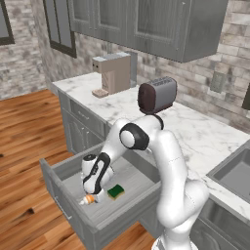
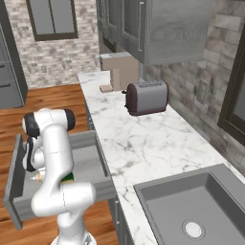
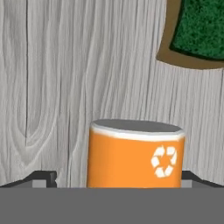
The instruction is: Restock the sink supplies by placing the sponge and soap dispenser on the counter and next to the sink. Make sure the soap dispenser is upright.
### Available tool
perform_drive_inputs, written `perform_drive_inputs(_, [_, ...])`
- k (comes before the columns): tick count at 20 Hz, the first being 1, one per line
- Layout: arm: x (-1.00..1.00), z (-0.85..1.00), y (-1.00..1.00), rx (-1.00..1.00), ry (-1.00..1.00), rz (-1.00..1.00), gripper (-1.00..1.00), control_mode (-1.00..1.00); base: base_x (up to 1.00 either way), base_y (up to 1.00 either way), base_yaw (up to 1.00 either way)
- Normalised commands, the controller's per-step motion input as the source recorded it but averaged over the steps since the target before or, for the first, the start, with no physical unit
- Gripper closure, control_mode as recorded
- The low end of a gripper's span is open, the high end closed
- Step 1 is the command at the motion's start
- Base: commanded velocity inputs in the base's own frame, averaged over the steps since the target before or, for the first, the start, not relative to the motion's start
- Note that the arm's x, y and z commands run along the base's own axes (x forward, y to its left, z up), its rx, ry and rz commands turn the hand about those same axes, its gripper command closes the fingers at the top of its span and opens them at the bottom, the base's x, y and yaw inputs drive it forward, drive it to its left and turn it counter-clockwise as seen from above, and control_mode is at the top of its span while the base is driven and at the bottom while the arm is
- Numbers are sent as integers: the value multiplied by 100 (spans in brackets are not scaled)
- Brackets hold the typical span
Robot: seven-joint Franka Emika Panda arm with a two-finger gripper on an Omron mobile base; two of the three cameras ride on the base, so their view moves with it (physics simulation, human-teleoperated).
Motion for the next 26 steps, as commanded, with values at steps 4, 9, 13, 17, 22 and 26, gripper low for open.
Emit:
perform_drive_inputs(4, [-2, -38, 14, -5, 2, 1, -100, -100, 0, 0, 0])
perform_drive_inputs(9, [0, -31, 19, -2, 1, 1, 100, -100, 0, 0, 0])
perform_drive_inputs(13, [-5, 10, 1, 0, -12, 0, 100, -100, 0, 0, 0])
perform_drive_inputs(17, [-30, 77, -28, 0, -18, 0, 100, -100, 0, 0, 0])
perform_drive_inputs(22, [-35, 100, -51, 8, -17, -6, 100, -100, 0, 0, 0])
perform_drive_inputs(26, [-41, 100, -57, 10, -21, -10, 100, -100, 0, 0, 0])
